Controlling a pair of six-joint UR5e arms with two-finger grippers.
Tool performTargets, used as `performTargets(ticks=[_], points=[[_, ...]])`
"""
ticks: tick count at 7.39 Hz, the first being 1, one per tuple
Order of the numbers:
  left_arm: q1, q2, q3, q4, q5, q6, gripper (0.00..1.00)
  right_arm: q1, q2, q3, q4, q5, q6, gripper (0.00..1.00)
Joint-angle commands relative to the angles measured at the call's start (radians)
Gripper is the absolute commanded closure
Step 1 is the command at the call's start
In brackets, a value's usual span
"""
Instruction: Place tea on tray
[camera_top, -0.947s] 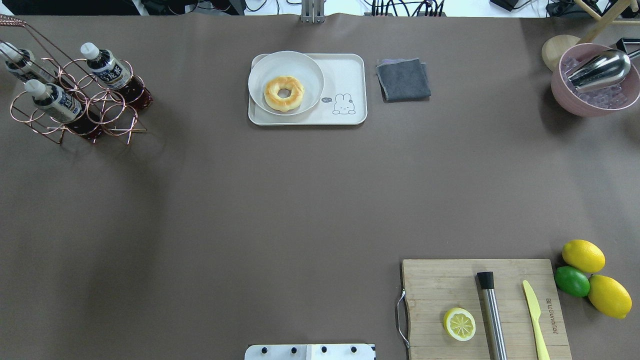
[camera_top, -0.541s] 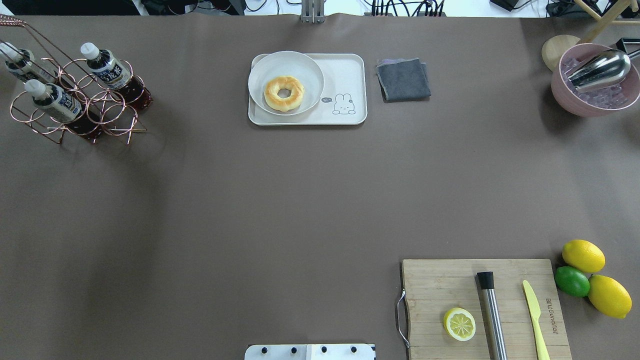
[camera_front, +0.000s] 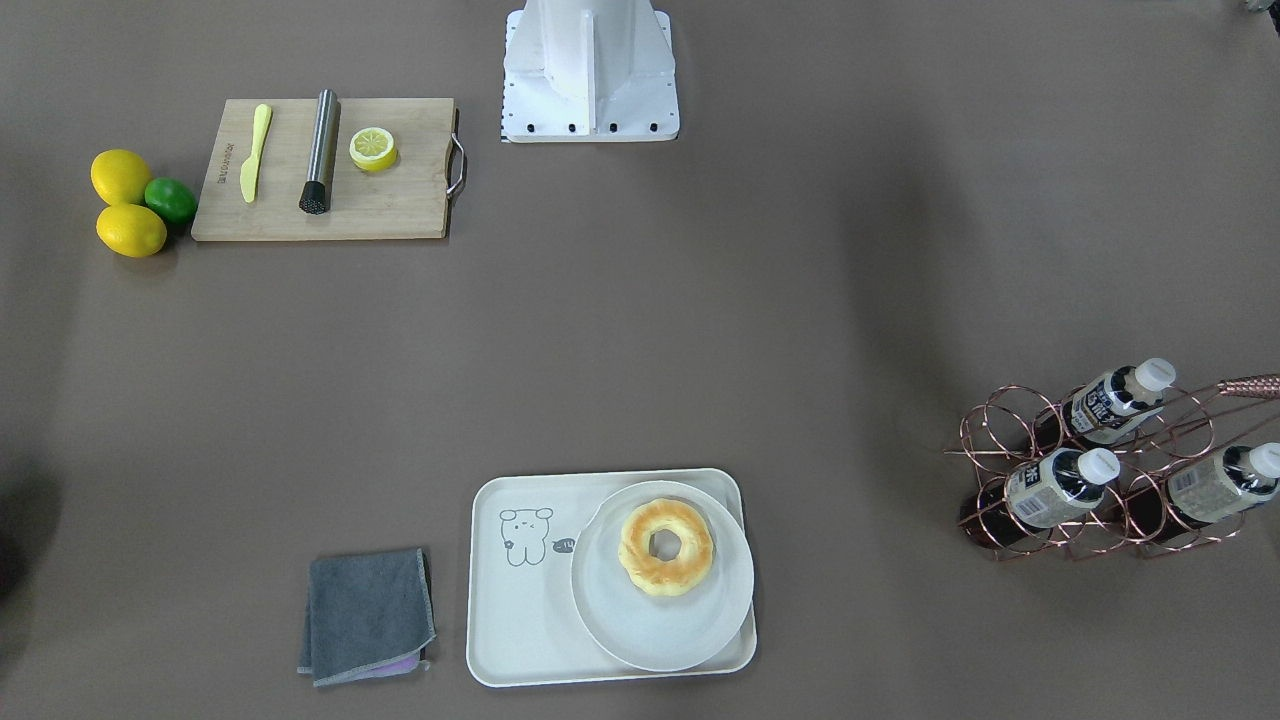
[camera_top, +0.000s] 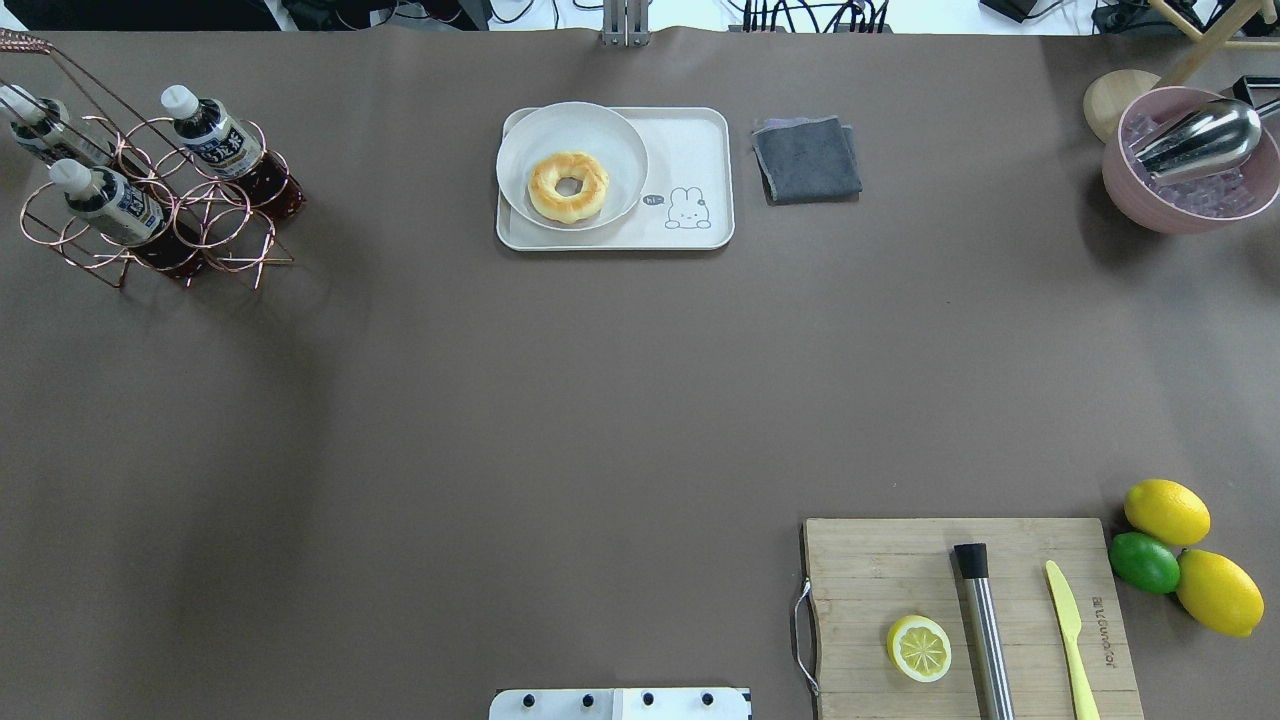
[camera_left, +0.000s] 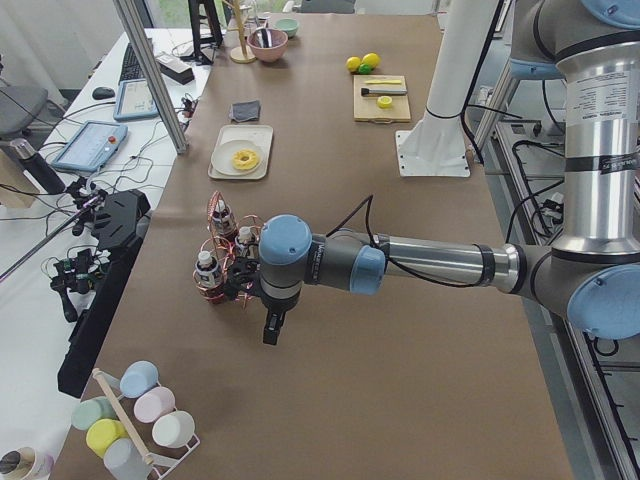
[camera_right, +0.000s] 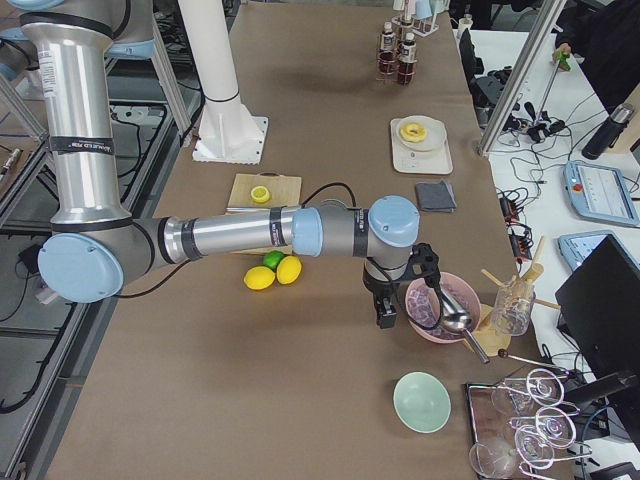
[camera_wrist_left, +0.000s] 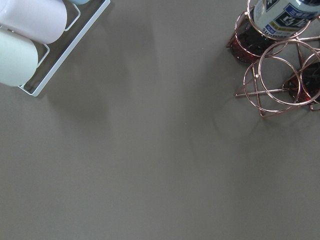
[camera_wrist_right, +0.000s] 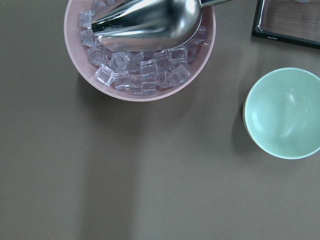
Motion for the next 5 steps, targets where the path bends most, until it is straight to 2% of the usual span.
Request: performTargets(ticks=[1,5], points=[[0.001,-0.006,0.002,0.002,0.0,0.0,0.02,0.0,0.002,0.0,0.0,-0.001,0.0,0.0],[0.003,-0.012,-0.018,-0.011,-0.006,0.002,0.02,0.006,-0.006,0.001,0.0,0.002,0.003,0.0]])
